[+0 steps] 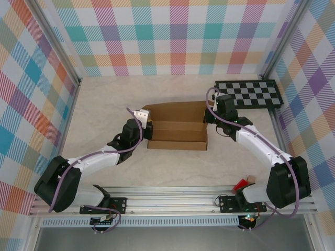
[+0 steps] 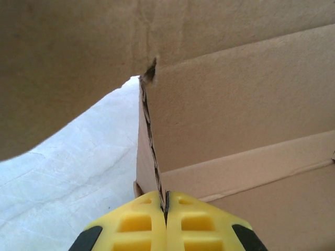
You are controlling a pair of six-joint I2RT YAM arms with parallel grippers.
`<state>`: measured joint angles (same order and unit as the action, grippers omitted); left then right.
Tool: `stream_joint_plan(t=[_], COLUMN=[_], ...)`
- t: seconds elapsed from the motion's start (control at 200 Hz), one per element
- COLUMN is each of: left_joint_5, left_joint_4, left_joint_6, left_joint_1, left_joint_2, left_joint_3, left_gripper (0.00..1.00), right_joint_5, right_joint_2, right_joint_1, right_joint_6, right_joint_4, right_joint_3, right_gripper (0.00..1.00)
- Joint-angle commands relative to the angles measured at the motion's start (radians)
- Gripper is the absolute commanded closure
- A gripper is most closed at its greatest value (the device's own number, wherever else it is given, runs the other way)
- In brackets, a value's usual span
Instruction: Fold the paper box
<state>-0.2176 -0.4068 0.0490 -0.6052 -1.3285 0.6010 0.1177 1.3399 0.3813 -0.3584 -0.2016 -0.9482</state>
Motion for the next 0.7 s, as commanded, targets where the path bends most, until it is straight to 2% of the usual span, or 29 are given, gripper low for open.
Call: stream_joint_plan(t=[0.0,0.14,0.27,0.425,0.695], left_joint_5=[0.023,0.022,0.016,0.019,0.010], left_joint_4=[-0.016,-0.023,-0.024,-0.020,0.034], left_joint_6=[0.028,0.042,0.049,0.065,0.131], left_joint_1=[0.000,-0.003,-0.004,-0.007,-0.028], left_joint_2=[0.001,0.027,0.078,0.143,0.188], left_joint_3=[-0.049,-0.098,-0.155,-0.228,-0.285], left_gripper=[1.00,1.00,1.00,1.00,1.00], right_joint_5=[-0.011,0.009,0.074,0.082,0.131], right_joint_2=[-0.003,-0.027,-0.083,-0.117,-0.148], right_joint_1=[0.002,0.005,0.027,0.037,0.117], right_joint_6=[-0.144,-0.242,-0.275,-0.335,-0.438], right_joint_4=[-0.072,-0.076,-0.056,-0.072,-0.083], right_joint_3=[0.063,0.101,0.182,0.250,0.326], right_gripper=[1.00,1.00,1.00,1.00,1.00])
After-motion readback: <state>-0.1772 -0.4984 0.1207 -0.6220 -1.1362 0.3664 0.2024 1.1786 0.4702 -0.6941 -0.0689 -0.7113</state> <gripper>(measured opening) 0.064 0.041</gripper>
